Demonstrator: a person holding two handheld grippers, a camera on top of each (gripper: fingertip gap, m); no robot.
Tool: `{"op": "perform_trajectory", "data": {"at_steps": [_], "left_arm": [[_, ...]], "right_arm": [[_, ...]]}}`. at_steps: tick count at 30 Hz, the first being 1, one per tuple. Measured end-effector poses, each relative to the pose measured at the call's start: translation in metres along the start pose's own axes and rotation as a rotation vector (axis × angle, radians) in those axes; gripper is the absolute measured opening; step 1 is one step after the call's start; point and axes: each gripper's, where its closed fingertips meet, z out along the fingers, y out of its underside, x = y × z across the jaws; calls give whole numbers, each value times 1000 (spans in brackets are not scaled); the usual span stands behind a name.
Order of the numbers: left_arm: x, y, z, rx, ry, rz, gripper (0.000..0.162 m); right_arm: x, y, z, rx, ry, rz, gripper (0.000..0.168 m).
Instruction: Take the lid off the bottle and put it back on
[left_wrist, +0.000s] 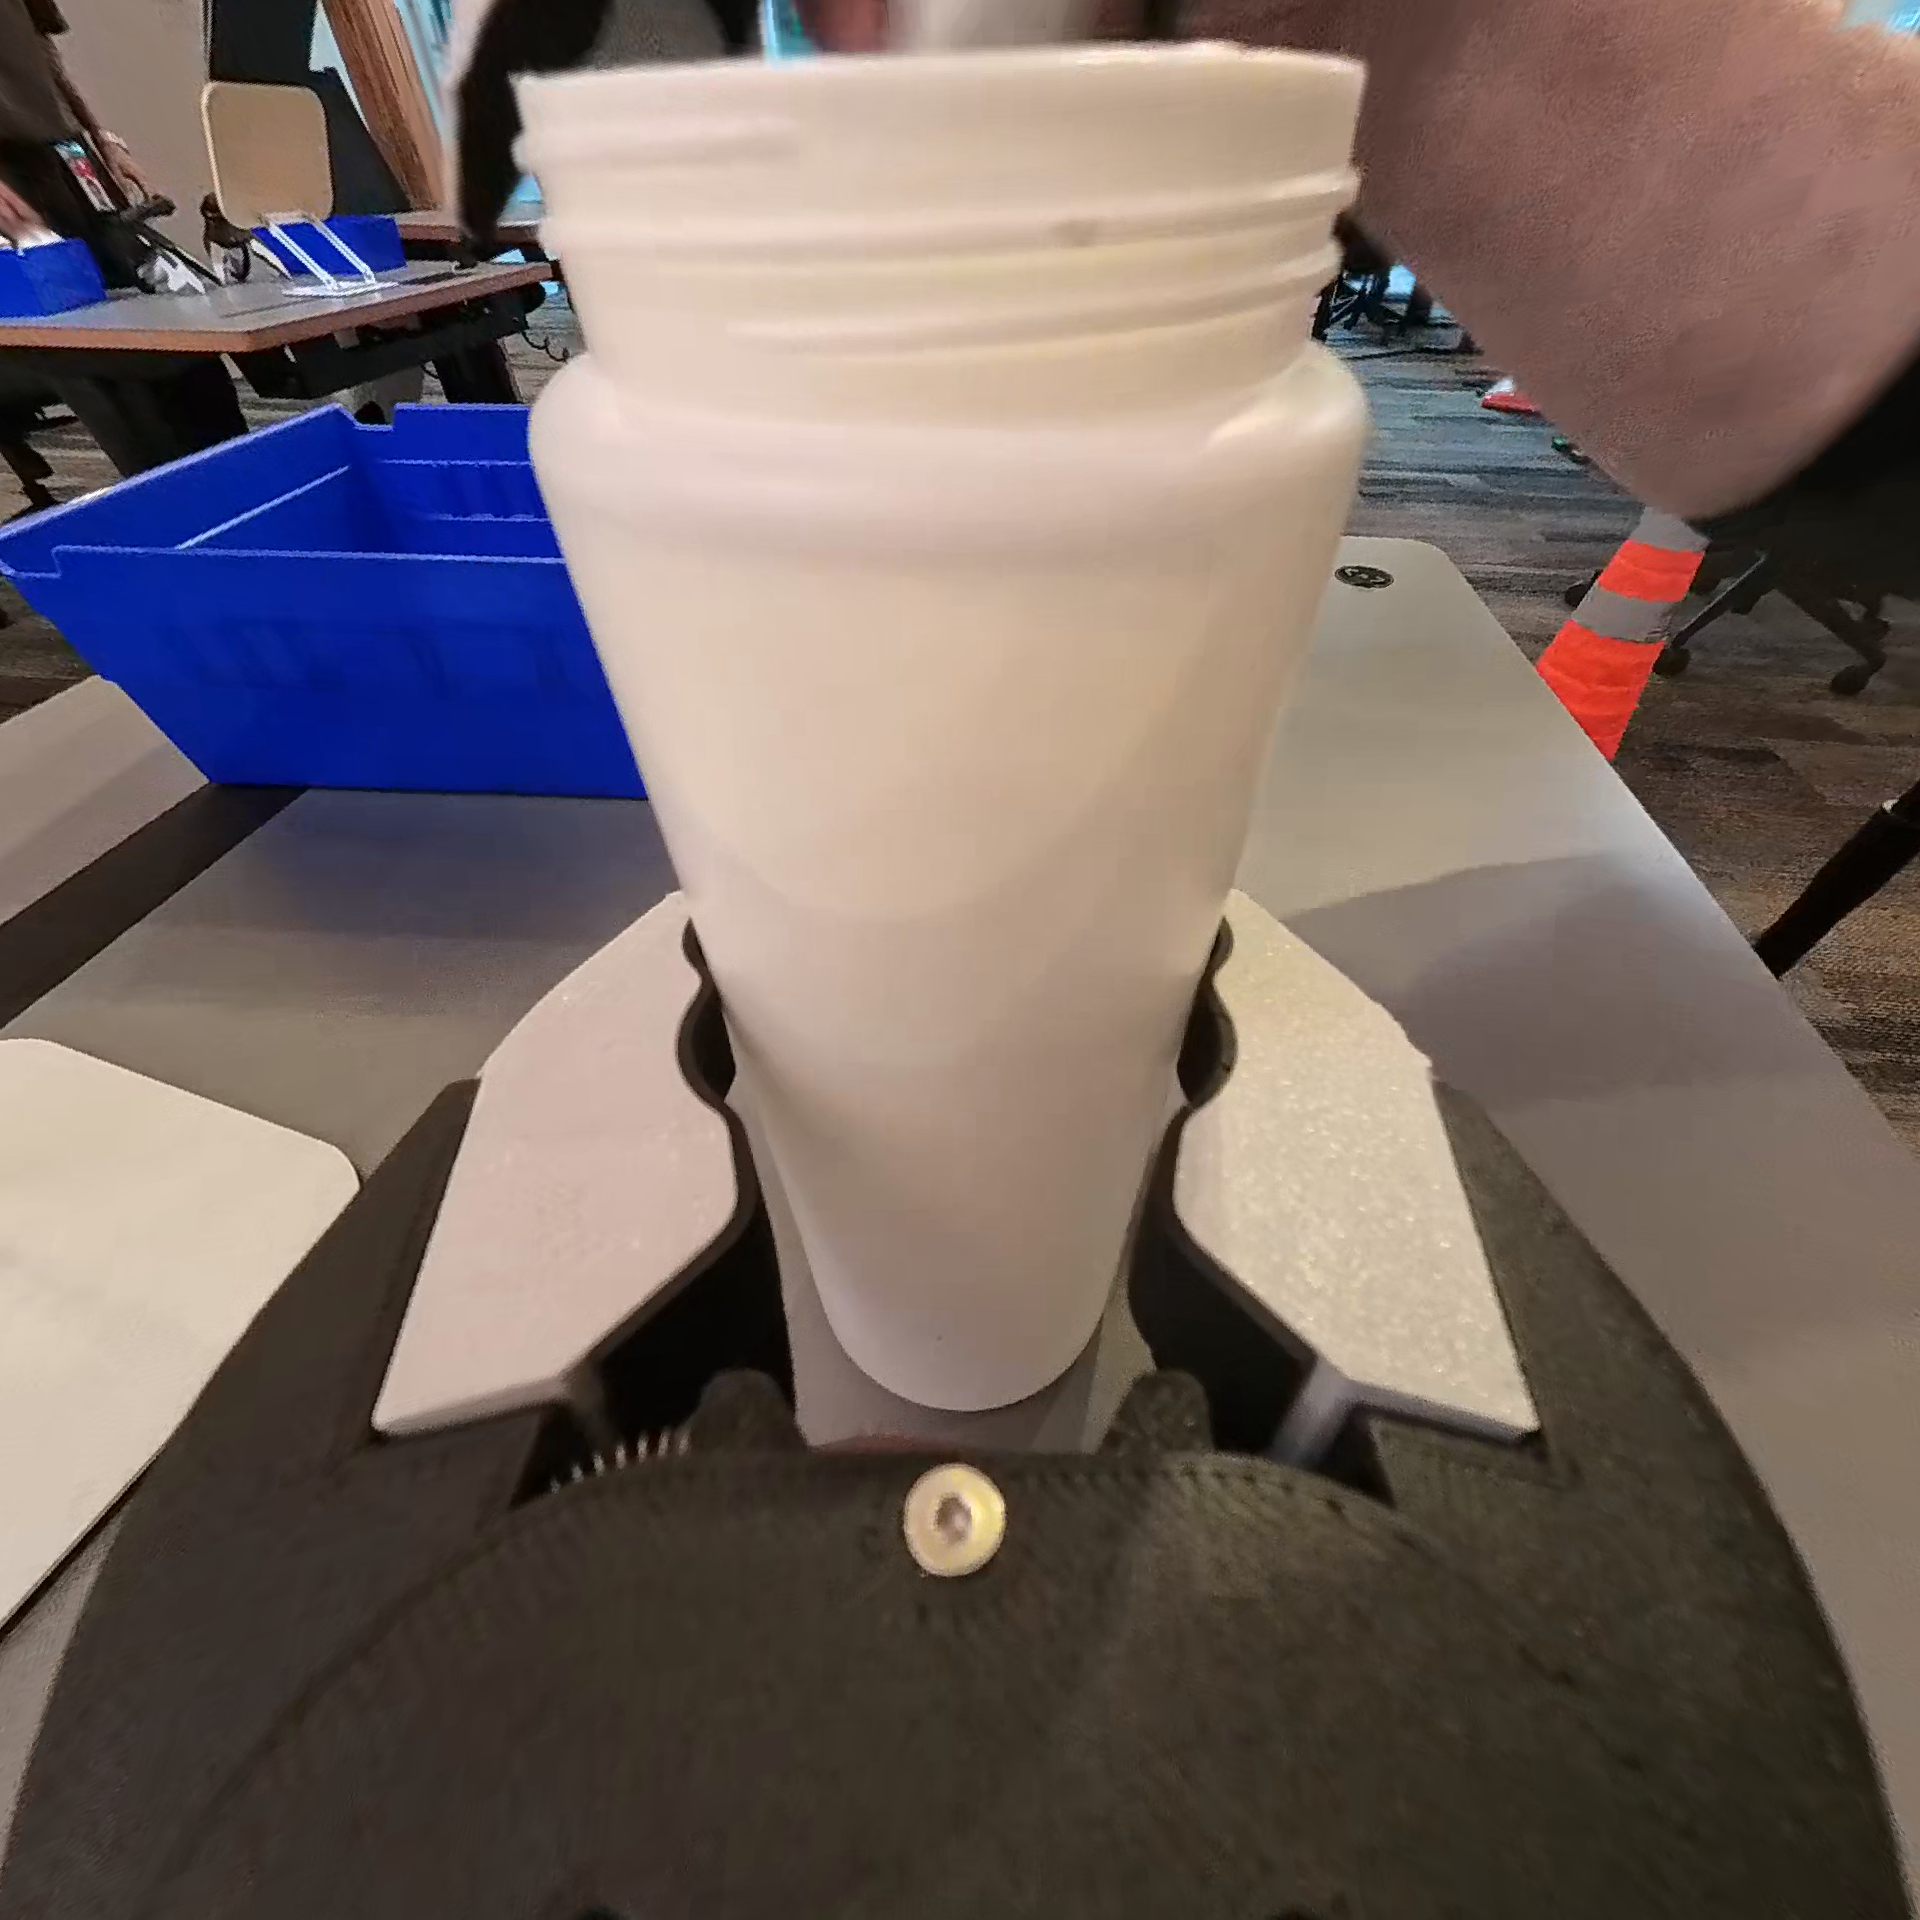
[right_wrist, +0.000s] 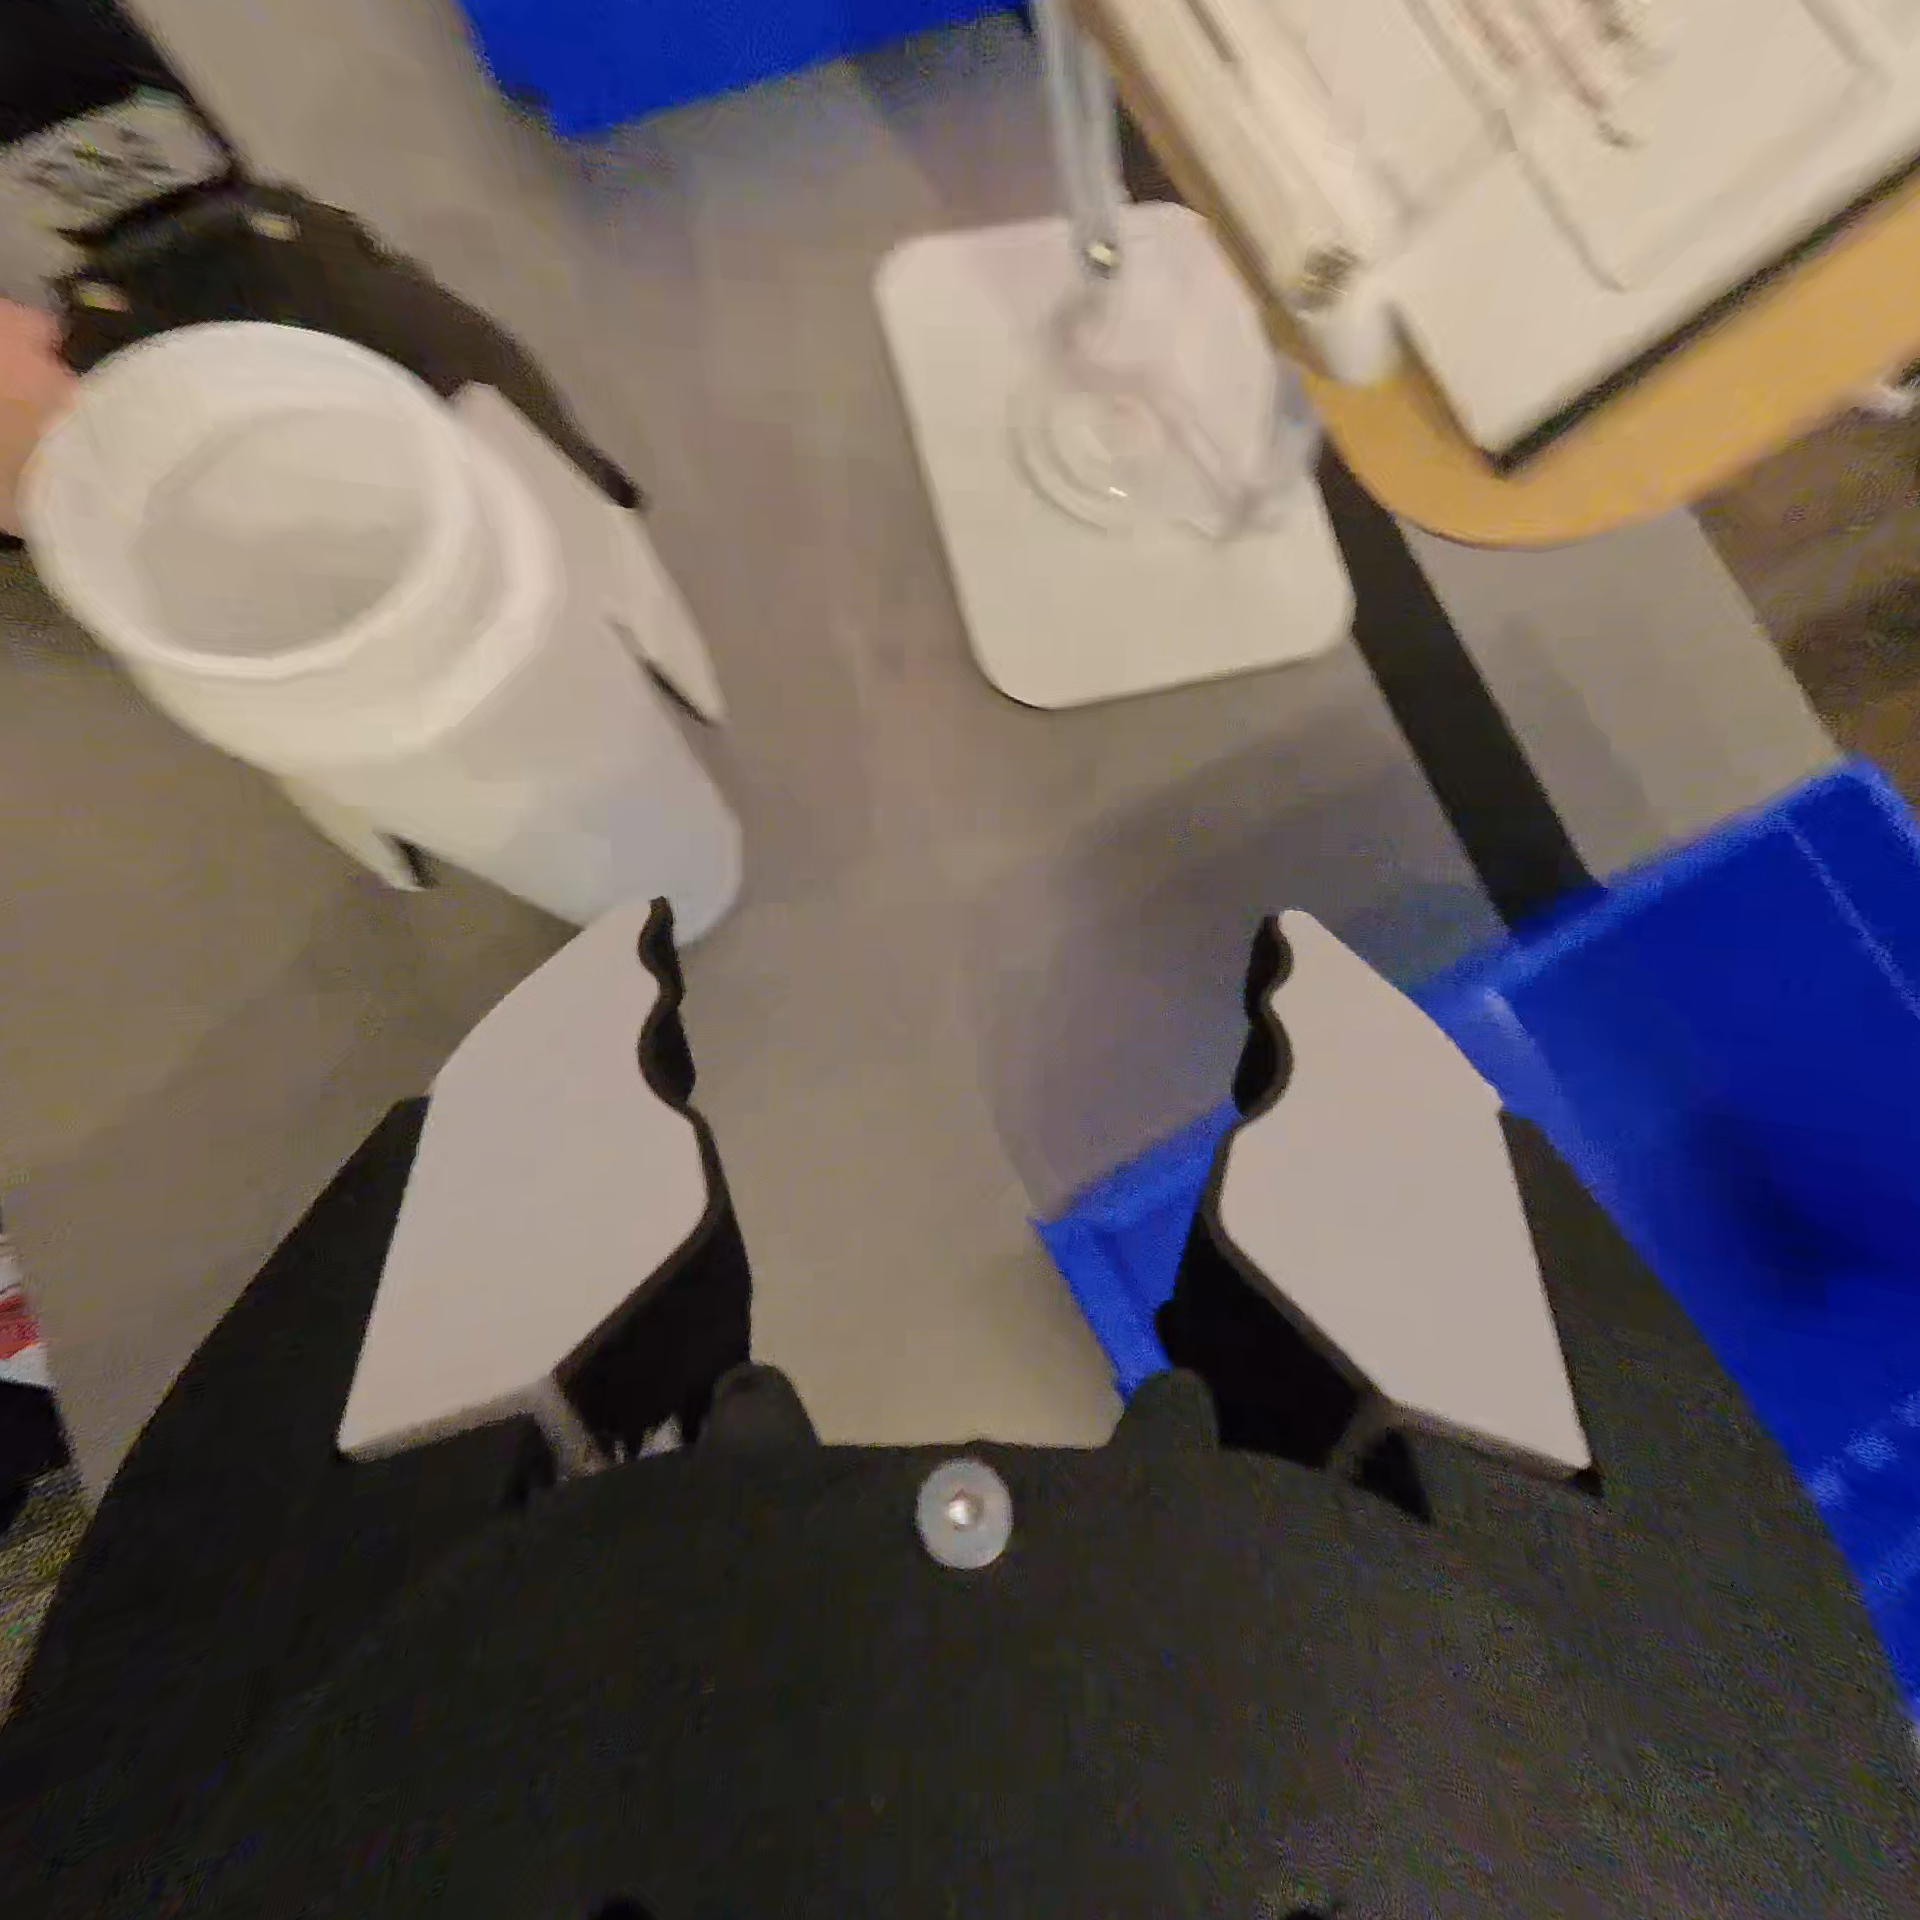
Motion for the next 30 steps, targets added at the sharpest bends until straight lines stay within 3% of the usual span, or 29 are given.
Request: {"op": "perform_trajectory", "data": {"at_steps": [1, 5, 9, 13, 16, 17, 25, 28, 30], "left_arm": [[0, 0, 0, 0, -2, 0, 86], [0, 0, 0, 2, 0, -4, 86], [3, 0, 0, 13, 9, -2, 86], [3, -2, -2, 24, 18, -21, 85], [5, -6, -1, 52, 25, -20, 86], [6, -6, -3, 61, 32, -8, 86], [0, -4, -5, 71, 12, -26, 70], [-13, 0, -10, 73, -28, -52, 66], [-20, 2, -12, 65, -59, -53, 53]], "right_arm": [[-30, -5, 11, 34, -72, -29, 116], [-107, -6, 64, 107, -244, -60, 134], [-120, -15, 99, 201, -274, 16, 124], [-121, -17, 98, 216, -284, 20, 120], [-121, -19, 91, 205, -277, 1, 115], [-118, -23, 82, 232, -273, 10, 97], [-92, -33, 39, 324, -263, 64, 95], [-51, -43, -8, 356, -146, 119, 95], [-6, -38, -41, 303, 5, 171, 95]]}}
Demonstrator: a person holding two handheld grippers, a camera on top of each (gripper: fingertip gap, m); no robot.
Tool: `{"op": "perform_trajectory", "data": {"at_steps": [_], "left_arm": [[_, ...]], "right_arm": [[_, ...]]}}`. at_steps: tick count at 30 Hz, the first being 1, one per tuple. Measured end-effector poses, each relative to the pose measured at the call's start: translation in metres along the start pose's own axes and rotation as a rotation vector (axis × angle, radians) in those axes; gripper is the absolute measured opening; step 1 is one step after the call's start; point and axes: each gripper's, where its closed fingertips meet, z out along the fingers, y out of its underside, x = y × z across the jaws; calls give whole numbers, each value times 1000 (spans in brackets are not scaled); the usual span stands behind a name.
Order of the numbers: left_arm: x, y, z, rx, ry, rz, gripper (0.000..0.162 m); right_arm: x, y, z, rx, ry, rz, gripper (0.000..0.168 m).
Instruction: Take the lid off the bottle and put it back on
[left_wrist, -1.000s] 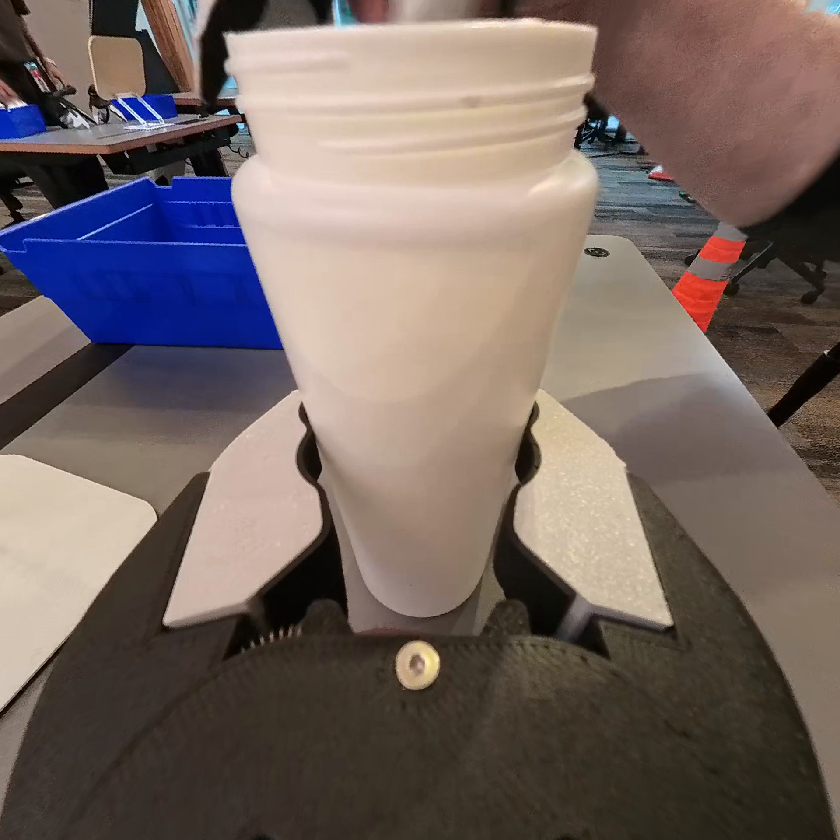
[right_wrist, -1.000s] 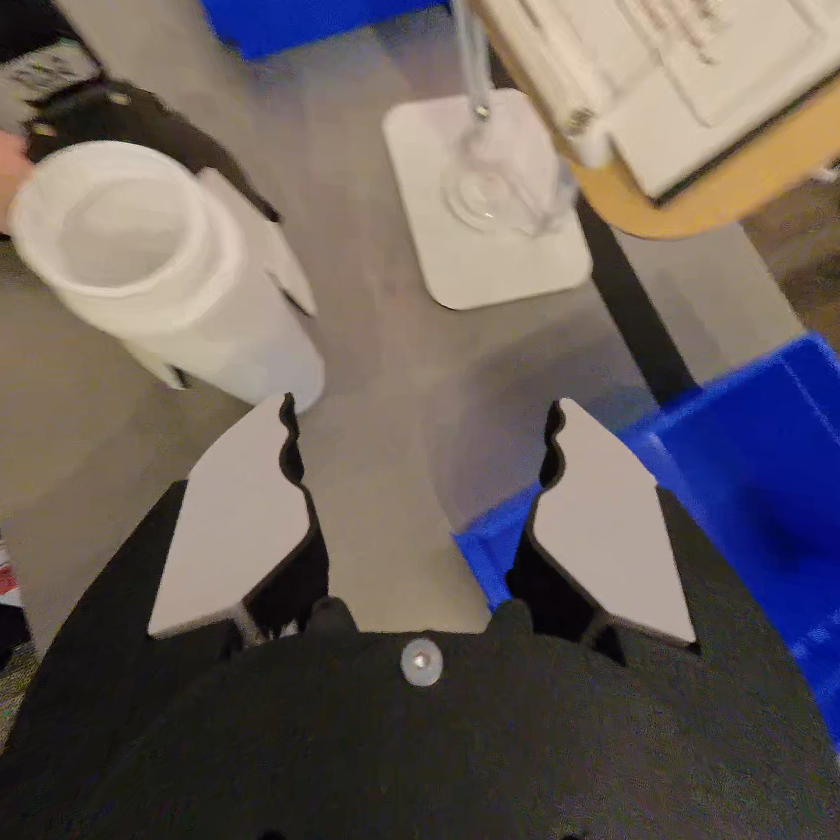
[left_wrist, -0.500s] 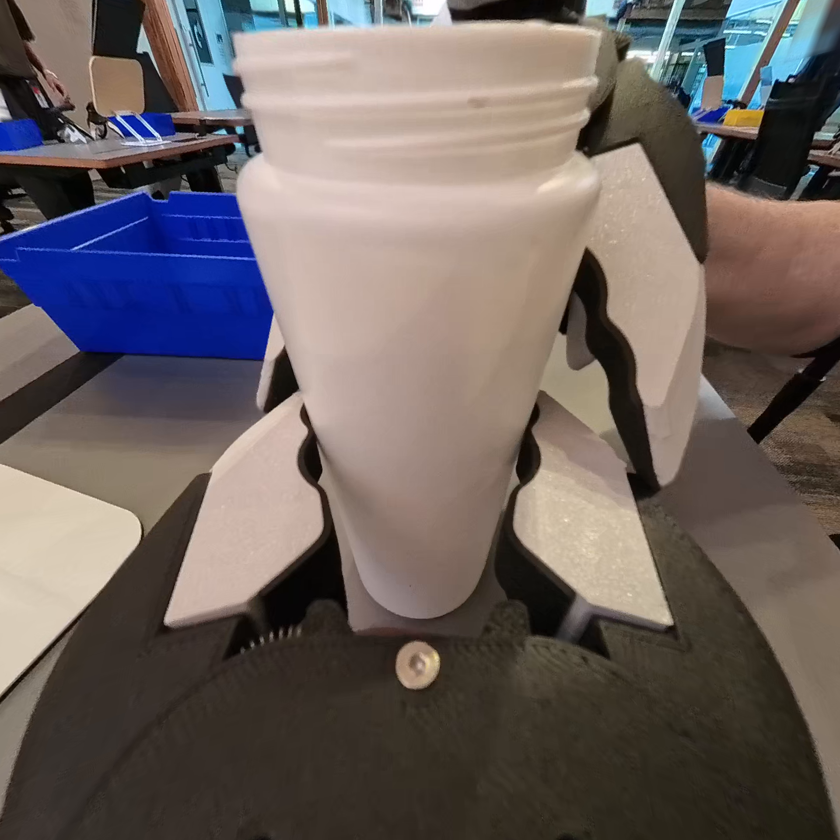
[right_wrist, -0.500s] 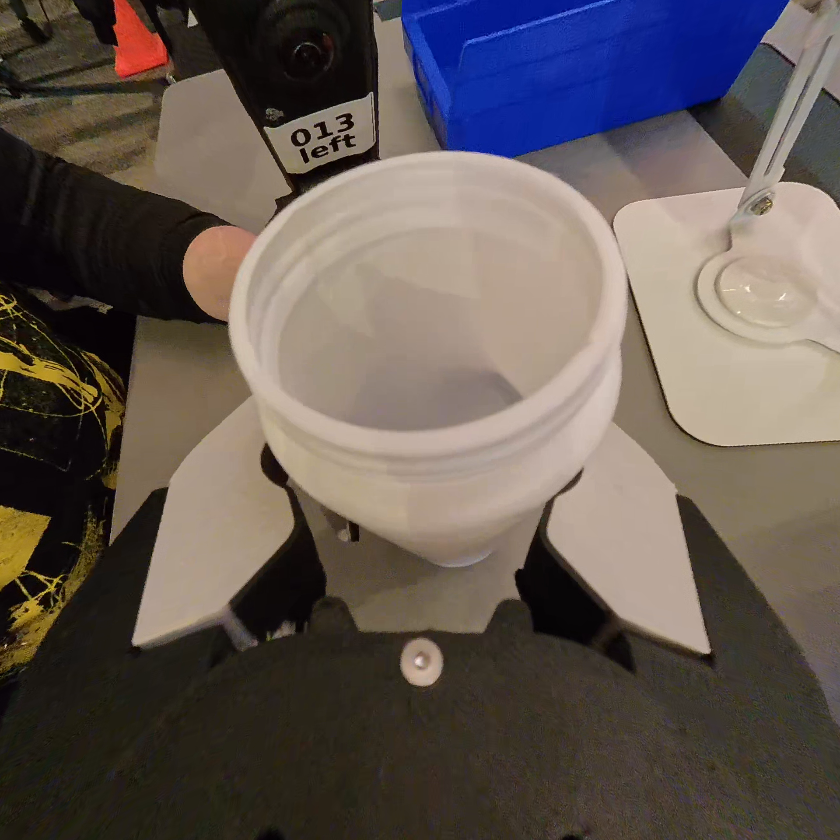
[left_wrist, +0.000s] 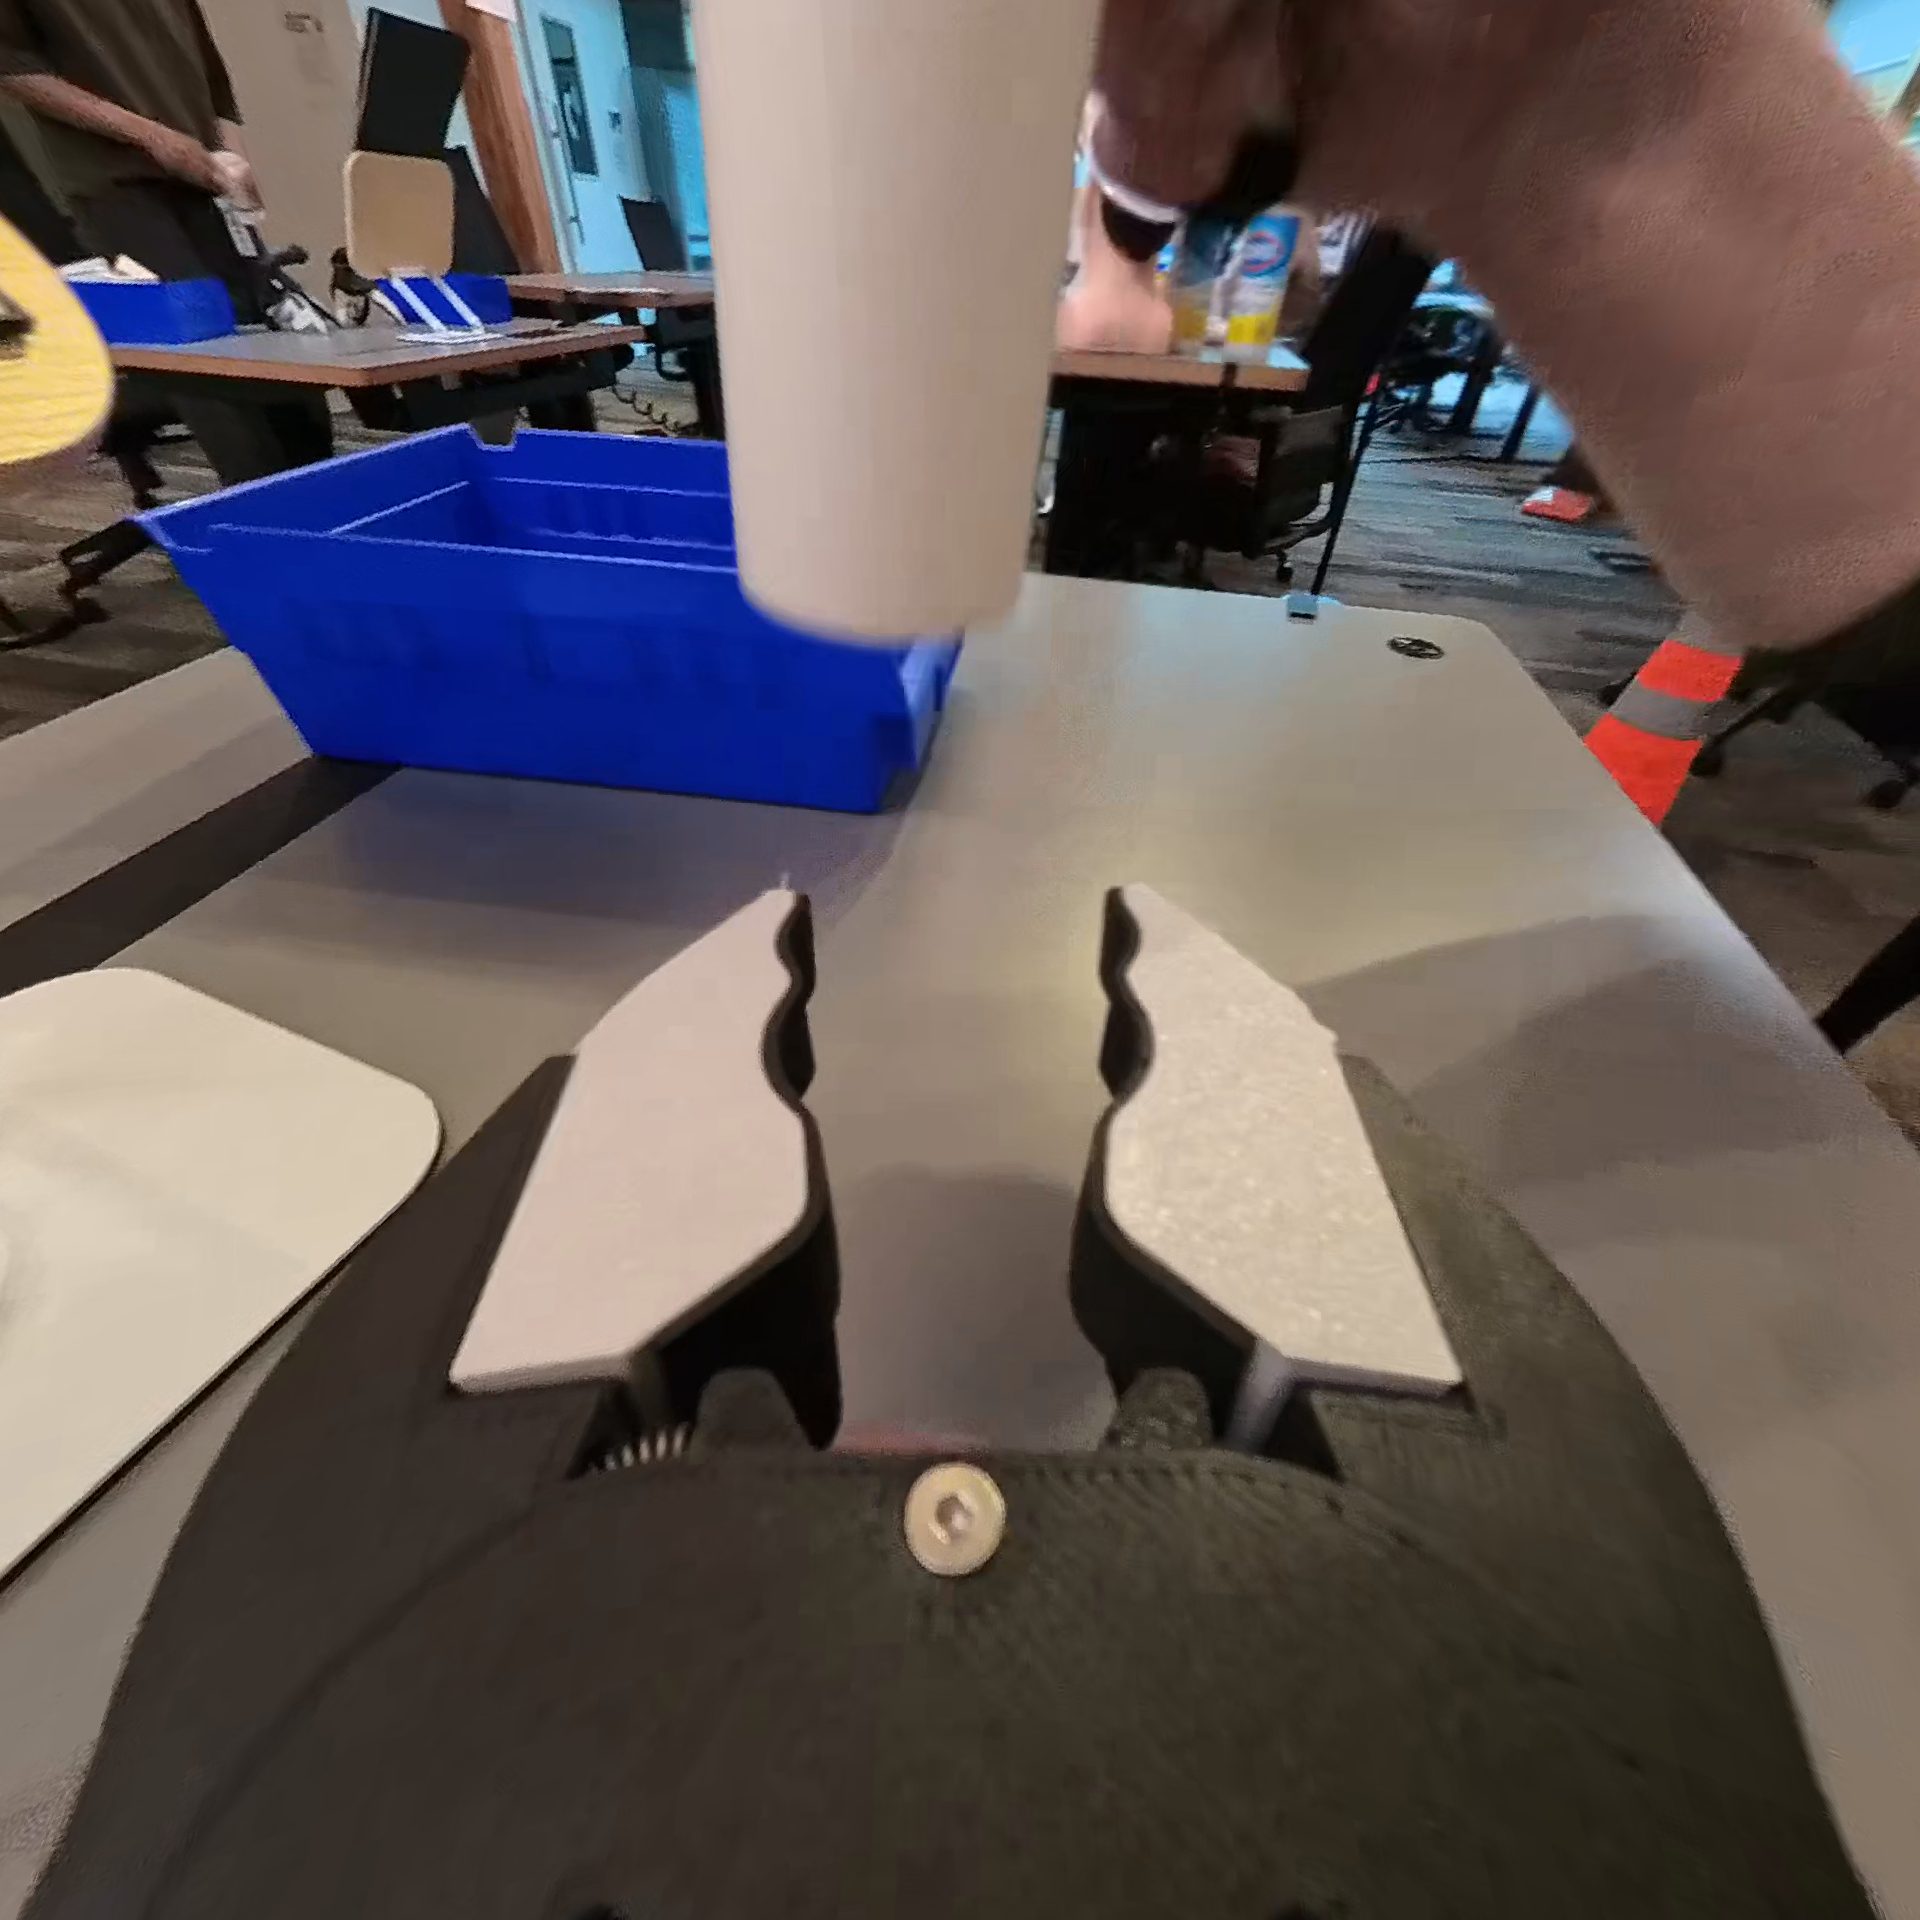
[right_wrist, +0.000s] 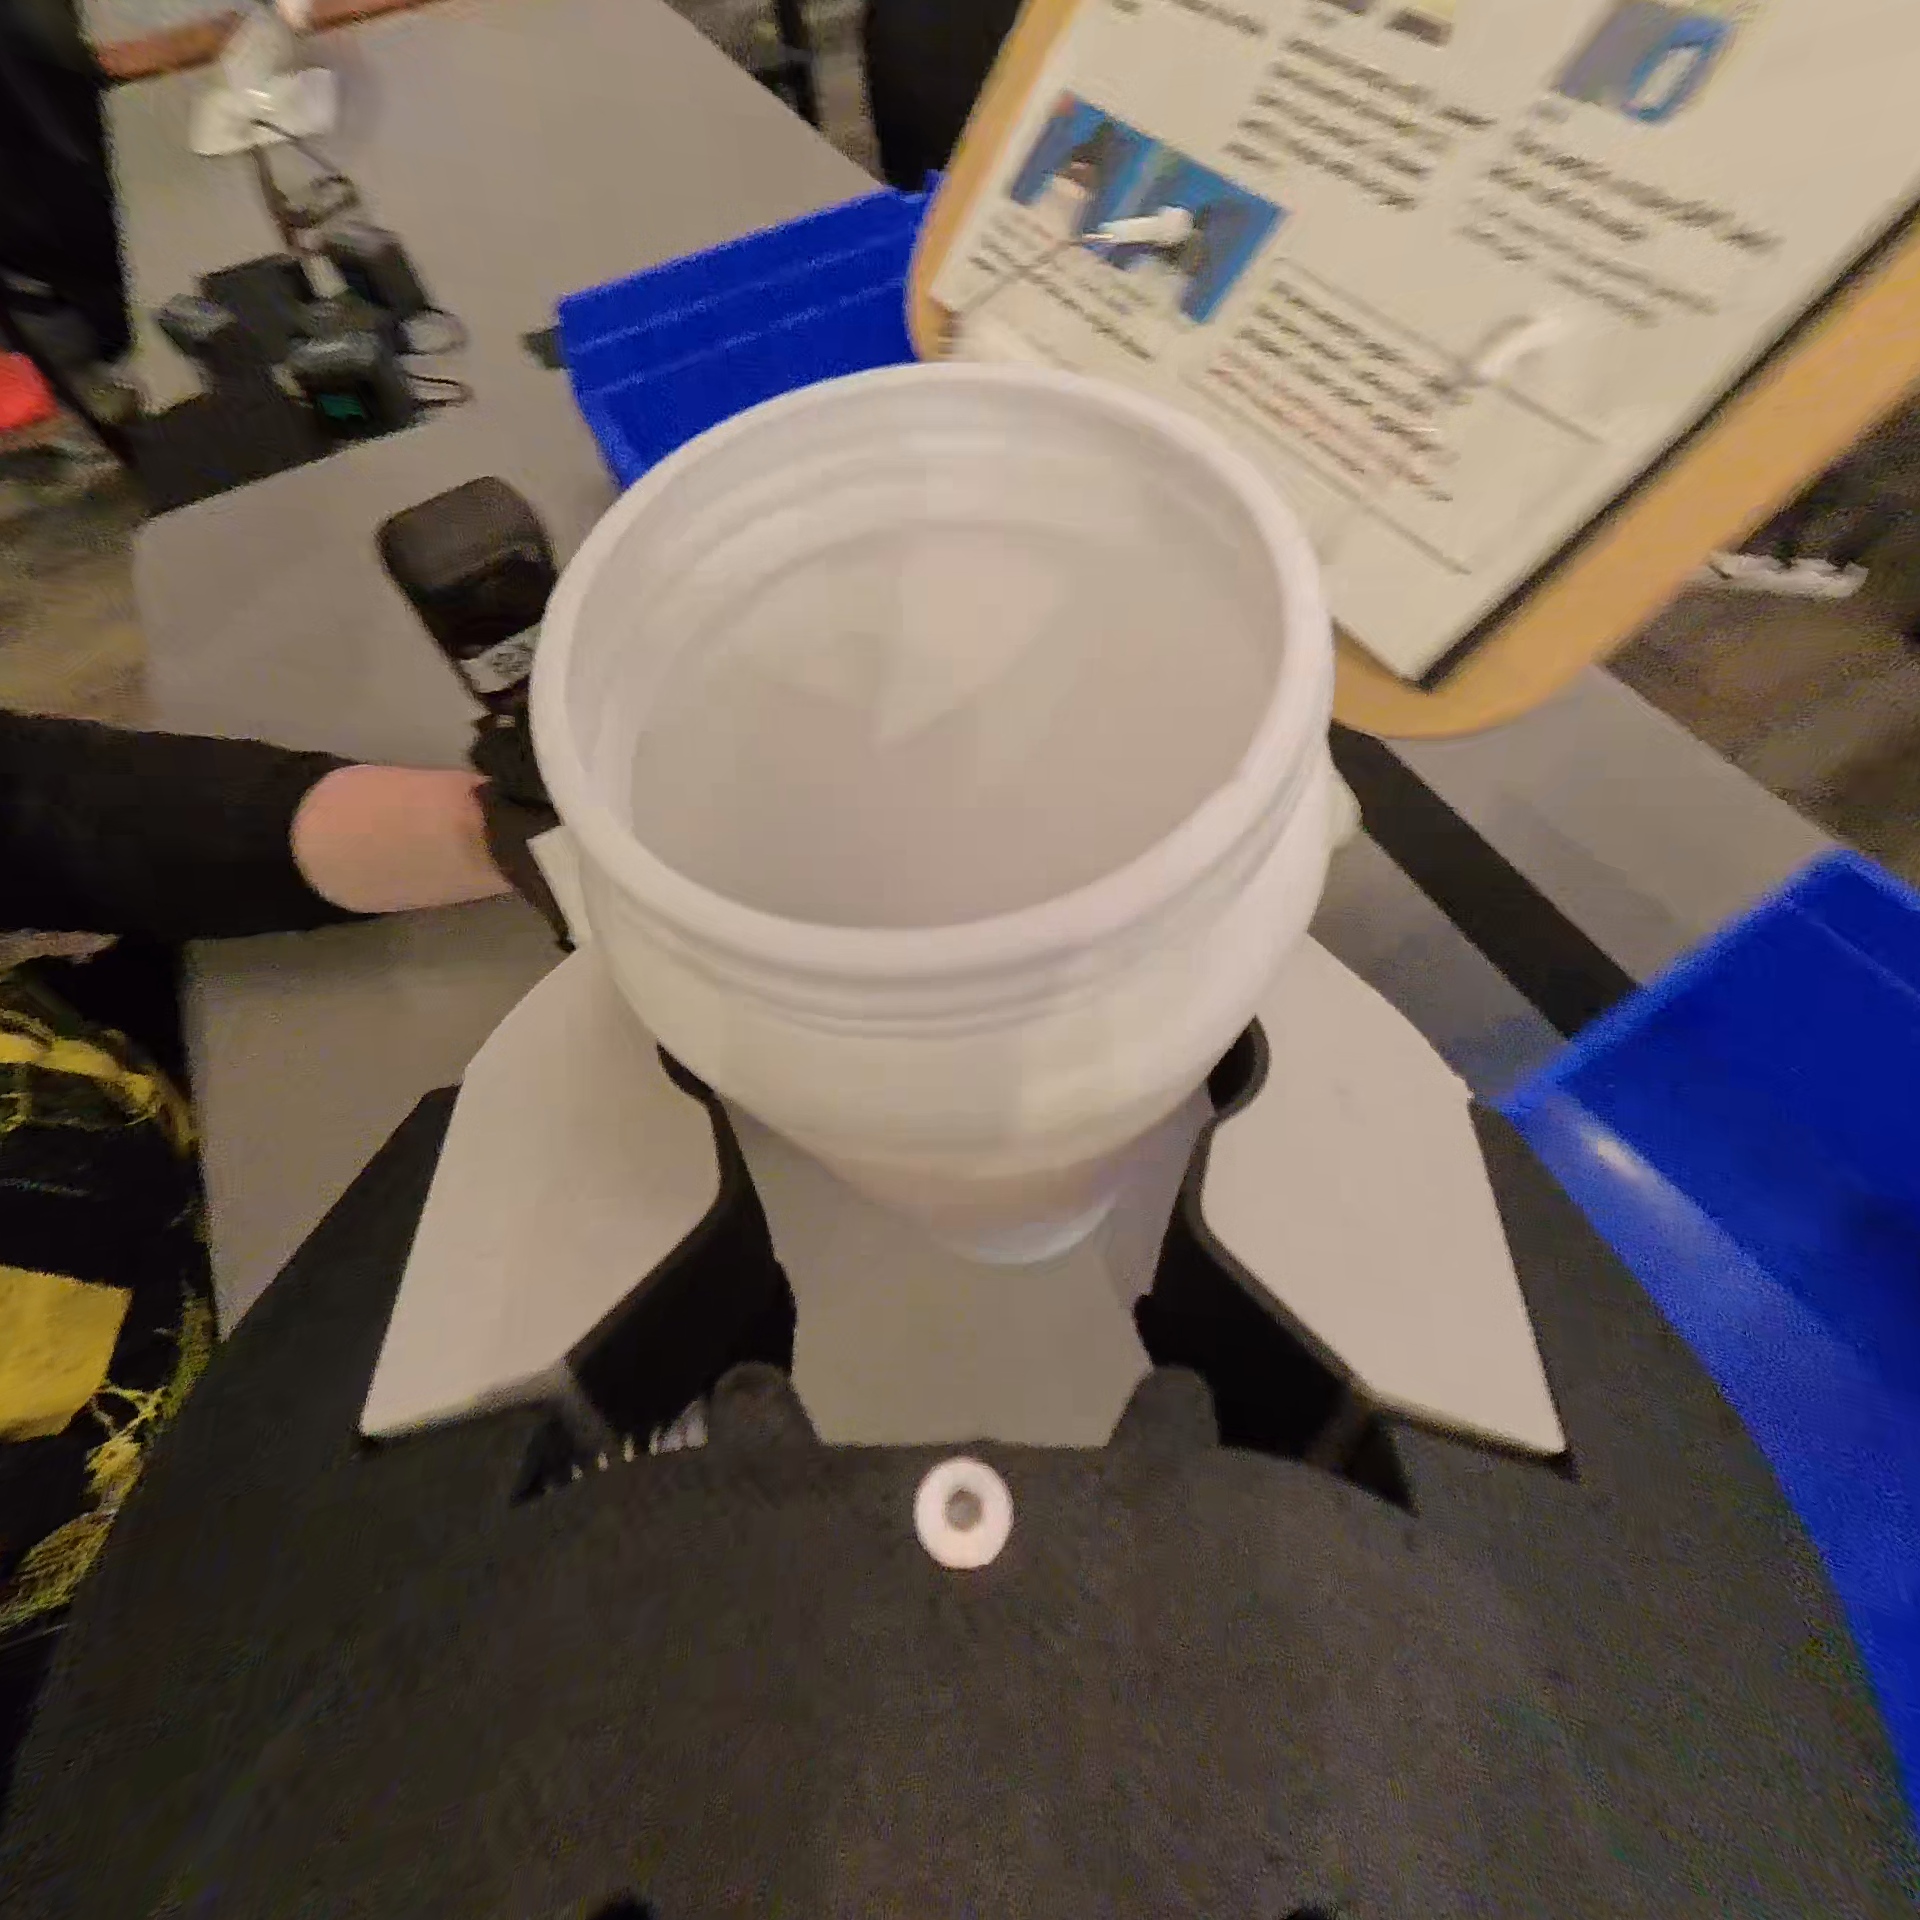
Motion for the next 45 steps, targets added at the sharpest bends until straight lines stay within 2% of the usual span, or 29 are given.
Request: {"op": "perform_trajectory", "data": {"at_steps": [3, 4, 6, 11, 14, 23, 26, 27, 29, 31, 34, 39, 45], "left_arm": [[-9, 8, 1, -29, -46, 3, 27], [-11, 12, 1, -50, -61, 7, 15], [-19, 17, 1, -73, -102, 12, 8], [-25, 17, 0, -63, -114, -9, 7], [-26, 17, -1, -59, -113, -19, 8], [-29, 16, -2, -47, -106, -52, 15], [-31, 16, -2, -48, -120, -56, 16], [-32, 16, -3, -48, -123, -58, 16], [-33, 16, -3, -43, -127, -64, 17], [-34, 16, -3, -43, -130, -67, 19], [-36, 17, -2, -55, -151, -55, 22], [-41, 20, -2, -87, -207, -26, 30], [-66, 30, -11, -155, -357, -65, 50]], "right_arm": [[82, 5, -39, -170, 279, 72, 95], [107, 13, -46, -234, 332, 113, 96], [148, 35, -50, -358, 372, 221, 96], [215, 98, -29, -566, 372, 469, 95], [228, 137, -12, -701, 330, 573, 95], [259, 182, 10, -816, 371, 677, 96], [266, 196, 11, -827, 398, 693, 88], [266, 198, 11, -817, 395, 707, 86], [265, 198, 8, -793, 401, 701, 97], [260, 190, 3, -772, 411, 665, 97], [240, 153, -1, -641, 443, 545, 90], [158, 89, 5, -433, 437, 258, 80], [50, 71, 46, -315, 309, 63, 74]]}}
